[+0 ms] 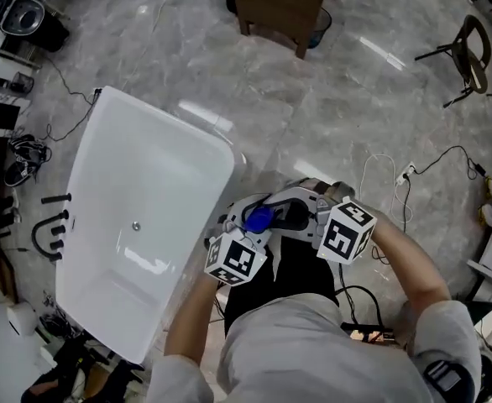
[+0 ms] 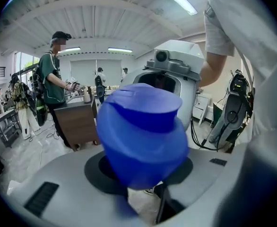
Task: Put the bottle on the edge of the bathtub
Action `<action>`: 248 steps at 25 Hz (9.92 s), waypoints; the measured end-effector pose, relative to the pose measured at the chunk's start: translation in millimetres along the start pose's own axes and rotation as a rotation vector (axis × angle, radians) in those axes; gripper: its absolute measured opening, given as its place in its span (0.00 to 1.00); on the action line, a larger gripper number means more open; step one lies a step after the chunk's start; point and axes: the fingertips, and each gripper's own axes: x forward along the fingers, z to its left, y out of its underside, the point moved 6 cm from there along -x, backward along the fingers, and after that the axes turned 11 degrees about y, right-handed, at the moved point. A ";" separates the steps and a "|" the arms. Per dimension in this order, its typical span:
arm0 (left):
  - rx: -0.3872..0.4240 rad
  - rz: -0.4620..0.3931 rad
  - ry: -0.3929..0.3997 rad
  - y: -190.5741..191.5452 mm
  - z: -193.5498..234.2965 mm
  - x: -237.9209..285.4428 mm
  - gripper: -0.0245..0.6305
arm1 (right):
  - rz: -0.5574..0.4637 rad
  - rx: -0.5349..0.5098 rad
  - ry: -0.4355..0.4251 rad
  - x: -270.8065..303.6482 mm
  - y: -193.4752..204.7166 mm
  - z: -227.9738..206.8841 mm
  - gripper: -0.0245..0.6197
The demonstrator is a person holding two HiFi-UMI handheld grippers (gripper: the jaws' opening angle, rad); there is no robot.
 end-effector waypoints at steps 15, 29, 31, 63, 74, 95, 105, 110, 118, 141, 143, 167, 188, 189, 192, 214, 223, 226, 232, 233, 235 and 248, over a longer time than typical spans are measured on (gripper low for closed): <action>-0.109 0.063 -0.023 -19.4 62.2 65.6 0.28 | -0.043 -0.056 -0.310 0.9 51.3 -86.5 0.29; -0.178 -0.074 -0.166 1.9 101.0 89.6 0.29 | -0.129 0.000 -0.338 18.2 94.8 -123.1 0.26; -0.207 -0.111 -0.206 6.6 103.5 90.4 0.29 | -0.141 0.040 -0.317 19.6 101.3 -126.5 0.26; -0.471 -0.147 -0.612 225.4 90.5 164.0 0.06 | -0.084 0.415 0.288 101.9 283.5 -101.0 0.26; -0.430 -0.127 -0.642 299.7 115.3 223.7 0.05 | -0.104 0.426 0.384 145.9 367.7 -97.5 0.26; -0.360 -0.183 -0.798 462.9 160.6 327.2 0.05 | -0.151 0.400 0.433 248.8 558.0 -75.5 0.26; -0.405 -0.253 -0.883 511.6 176.7 360.9 0.05 | -0.200 0.357 0.440 291.2 609.7 -65.5 0.26; -0.431 -0.241 -0.890 529.7 177.6 368.4 0.05 | -0.170 0.370 0.452 312.8 626.7 -61.9 0.26; -0.477 -0.251 -0.916 561.6 173.2 380.9 0.05 | -0.120 0.378 0.434 365.1 655.8 -66.5 0.26; -0.560 -0.163 -0.902 599.8 160.5 384.0 0.05 | -0.038 0.352 0.364 427.1 697.4 -29.4 0.26; -0.560 -0.165 -0.901 600.8 160.2 383.3 0.05 | -0.040 0.347 0.358 429.9 696.8 -26.5 0.26; -0.558 -0.160 -0.903 605.4 149.7 379.1 0.05 | -0.031 0.334 0.361 434.1 705.1 -6.3 0.26; -0.576 -0.181 -0.903 613.0 148.5 379.0 0.05 | -0.031 0.356 0.373 431.5 704.5 0.5 0.26; -0.576 -0.182 -0.902 613.5 148.1 379.1 0.05 | -0.031 0.355 0.375 431.0 704.5 0.4 0.26; -0.577 -0.173 -0.899 615.1 147.5 378.2 0.05 | -0.030 0.350 0.378 429.9 705.1 1.0 0.26; -0.576 -0.179 -0.902 609.1 140.3 378.1 0.05 | -0.029 0.332 0.426 377.5 698.4 9.2 0.18; -0.553 -0.208 -0.921 592.7 141.3 370.0 0.05 | -0.049 0.379 0.499 352.4 688.8 -0.3 0.05; -0.559 -0.237 -0.928 587.6 142.8 370.8 0.05 | -0.043 0.399 0.497 347.1 687.3 -0.3 0.05; -0.590 -0.213 -0.902 582.1 138.8 371.2 0.05 | -0.025 0.345 0.455 338.8 672.6 2.8 0.05; -0.593 -0.215 -0.901 580.3 138.8 368.7 0.05 | -0.024 0.351 0.449 337.3 669.3 1.9 0.05; -0.594 -0.222 -0.901 576.5 140.1 363.1 0.05 | -0.025 0.349 0.435 335.3 662.9 -2.9 0.05; -0.600 -0.204 -0.814 524.6 140.1 337.2 0.05 | 0.064 0.306 0.365 312.8 611.8 -24.4 0.05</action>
